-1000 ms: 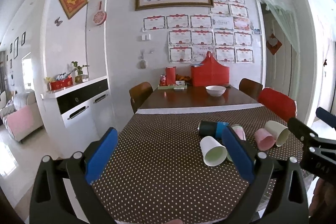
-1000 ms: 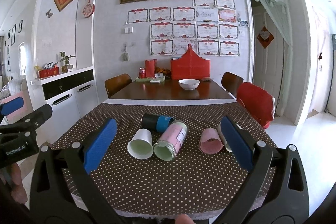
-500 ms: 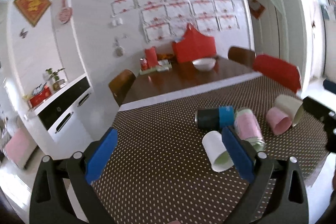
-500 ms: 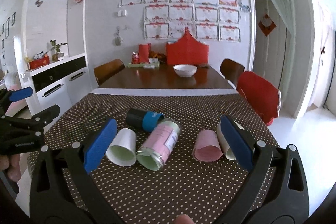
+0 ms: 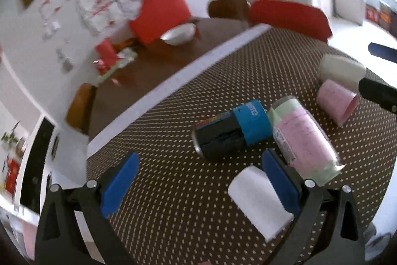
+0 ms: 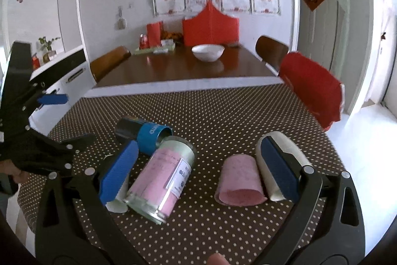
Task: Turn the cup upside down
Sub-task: 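Reach the left gripper to the black can with blue rim and grasp it, then lift the black can with the left gripper, blue open rim up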
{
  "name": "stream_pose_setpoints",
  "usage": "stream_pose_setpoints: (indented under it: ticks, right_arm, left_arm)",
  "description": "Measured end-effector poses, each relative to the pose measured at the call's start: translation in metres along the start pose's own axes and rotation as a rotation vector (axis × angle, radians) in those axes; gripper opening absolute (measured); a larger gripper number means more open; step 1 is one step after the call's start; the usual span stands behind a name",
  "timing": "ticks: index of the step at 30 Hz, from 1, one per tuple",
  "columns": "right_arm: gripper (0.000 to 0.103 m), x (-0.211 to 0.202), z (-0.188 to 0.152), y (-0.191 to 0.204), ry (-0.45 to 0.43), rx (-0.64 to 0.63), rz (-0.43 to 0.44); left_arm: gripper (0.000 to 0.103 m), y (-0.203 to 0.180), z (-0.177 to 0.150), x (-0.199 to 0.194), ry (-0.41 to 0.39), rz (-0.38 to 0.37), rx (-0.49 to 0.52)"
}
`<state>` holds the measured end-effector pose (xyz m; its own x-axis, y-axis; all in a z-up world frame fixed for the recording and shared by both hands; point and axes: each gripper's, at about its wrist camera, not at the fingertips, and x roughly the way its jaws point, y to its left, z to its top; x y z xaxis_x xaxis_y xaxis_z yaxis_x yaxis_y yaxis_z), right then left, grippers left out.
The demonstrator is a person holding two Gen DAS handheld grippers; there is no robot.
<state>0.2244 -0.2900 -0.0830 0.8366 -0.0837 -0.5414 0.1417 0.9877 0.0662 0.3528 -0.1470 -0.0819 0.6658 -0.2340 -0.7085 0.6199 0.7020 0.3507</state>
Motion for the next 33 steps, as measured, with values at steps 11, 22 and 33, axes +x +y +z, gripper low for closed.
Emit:
stream_pose_setpoints:
  ticks: [11, 22, 33]
  right_arm:
    - [0.097, 0.06, 0.012, -0.024, 0.107, 0.048, -0.002]
    - [0.097, 0.088, 0.014, -0.042, 0.142, 0.099, 0.002]
    - [0.097, 0.074, 0.005, -0.049, 0.134, 0.132, 0.004]
  left_arm:
    - [0.098, -0.016, 0.029, 0.09, 0.182, -0.188, 0.291]
    - [0.086, -0.046, 0.045, 0.146, 0.324, -0.334, 0.53]
    - [0.072, -0.014, 0.039, 0.136, 0.303, -0.242, 0.389]
